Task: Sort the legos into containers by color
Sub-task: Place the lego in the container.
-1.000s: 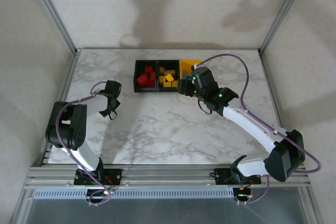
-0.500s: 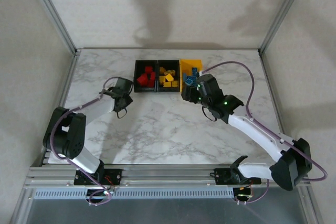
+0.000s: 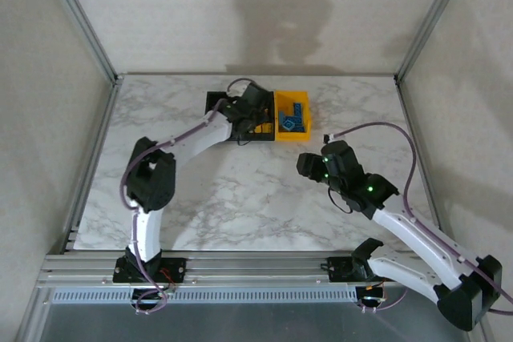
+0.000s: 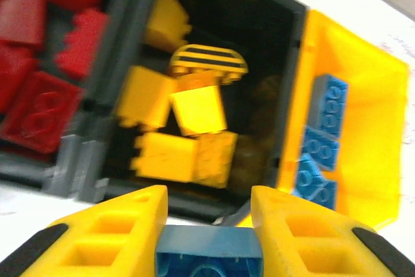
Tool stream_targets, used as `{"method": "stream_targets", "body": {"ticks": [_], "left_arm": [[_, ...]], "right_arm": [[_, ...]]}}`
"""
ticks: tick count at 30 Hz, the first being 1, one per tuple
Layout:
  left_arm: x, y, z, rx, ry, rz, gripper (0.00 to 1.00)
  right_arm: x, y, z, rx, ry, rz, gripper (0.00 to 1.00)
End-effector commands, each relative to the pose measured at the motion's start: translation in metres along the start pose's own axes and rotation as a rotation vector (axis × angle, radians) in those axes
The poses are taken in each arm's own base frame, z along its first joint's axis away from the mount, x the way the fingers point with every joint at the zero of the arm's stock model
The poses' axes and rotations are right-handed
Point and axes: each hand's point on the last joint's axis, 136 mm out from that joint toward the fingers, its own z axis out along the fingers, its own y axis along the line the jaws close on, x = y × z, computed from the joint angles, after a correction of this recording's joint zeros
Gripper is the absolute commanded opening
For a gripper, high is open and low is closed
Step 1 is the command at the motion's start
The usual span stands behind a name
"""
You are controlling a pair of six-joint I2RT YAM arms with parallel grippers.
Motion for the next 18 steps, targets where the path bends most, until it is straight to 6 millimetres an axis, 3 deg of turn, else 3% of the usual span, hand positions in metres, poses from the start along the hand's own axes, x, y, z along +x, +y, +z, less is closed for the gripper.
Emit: {"method": "stream_targets", "body": {"ticks": [1, 6, 18], "left_arm": [[0.003, -0.016, 0.009, -0.021, 0.015, 0.014, 0.32], [0.008, -0.05, 0.025, 0.024, 0.014, 0.021, 0.32], [0.01, -0.098, 0.068, 0.163, -0.005, 0.001, 0.35]], "right_arm": [[0.011, -0.019, -0.008, 0.053, 0.004, 0.047, 0.65], [0.019, -0.031, -0.02, 0.067, 0.0, 0.075, 0.64], [0.015, -0.04, -0.041, 0.072, -0.032, 0.106, 0.65]]}}
